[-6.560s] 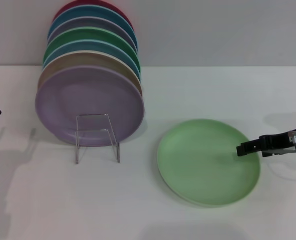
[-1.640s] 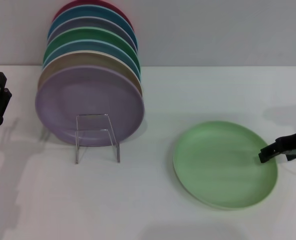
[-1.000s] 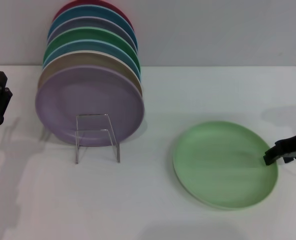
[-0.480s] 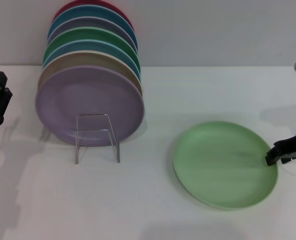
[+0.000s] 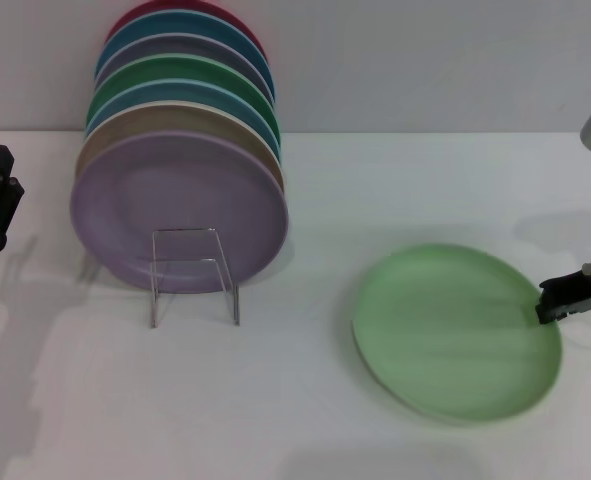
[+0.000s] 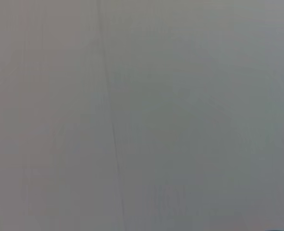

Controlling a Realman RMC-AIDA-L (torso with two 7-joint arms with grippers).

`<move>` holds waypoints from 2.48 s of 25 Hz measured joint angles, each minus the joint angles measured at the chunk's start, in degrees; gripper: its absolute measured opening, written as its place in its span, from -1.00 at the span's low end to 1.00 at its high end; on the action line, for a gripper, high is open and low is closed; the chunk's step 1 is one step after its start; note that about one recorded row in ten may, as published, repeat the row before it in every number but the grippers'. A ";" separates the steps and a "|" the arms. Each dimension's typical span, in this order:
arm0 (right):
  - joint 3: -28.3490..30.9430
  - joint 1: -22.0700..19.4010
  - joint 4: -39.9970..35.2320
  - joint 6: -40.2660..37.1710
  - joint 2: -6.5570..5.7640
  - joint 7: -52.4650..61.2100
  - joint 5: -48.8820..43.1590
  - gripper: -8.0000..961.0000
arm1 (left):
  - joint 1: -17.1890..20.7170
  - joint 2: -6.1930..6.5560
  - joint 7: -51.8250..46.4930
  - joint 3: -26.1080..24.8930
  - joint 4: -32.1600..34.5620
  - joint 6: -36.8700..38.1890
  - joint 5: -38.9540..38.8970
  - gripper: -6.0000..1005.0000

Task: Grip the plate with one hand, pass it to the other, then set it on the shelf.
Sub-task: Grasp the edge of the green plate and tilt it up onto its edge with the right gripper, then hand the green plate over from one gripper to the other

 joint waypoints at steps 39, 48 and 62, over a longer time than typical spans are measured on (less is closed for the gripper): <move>-6.12 -18.81 27.56 -11.79 1.83 -14.53 24.21 -0.95 | 0.19 1.47 -0.57 0.25 -5.16 0.91 1.10 0.56; -7.35 -29.82 30.12 -21.77 2.23 -28.26 35.70 -0.95 | 9.73 17.58 -4.94 -10.89 -56.49 -44.36 18.44 0.56; -4.19 -33.37 8.11 -28.67 2.07 -77.05 73.23 -0.95 | 5.69 11.03 13.55 -28.93 -99.78 -116.51 10.43 0.56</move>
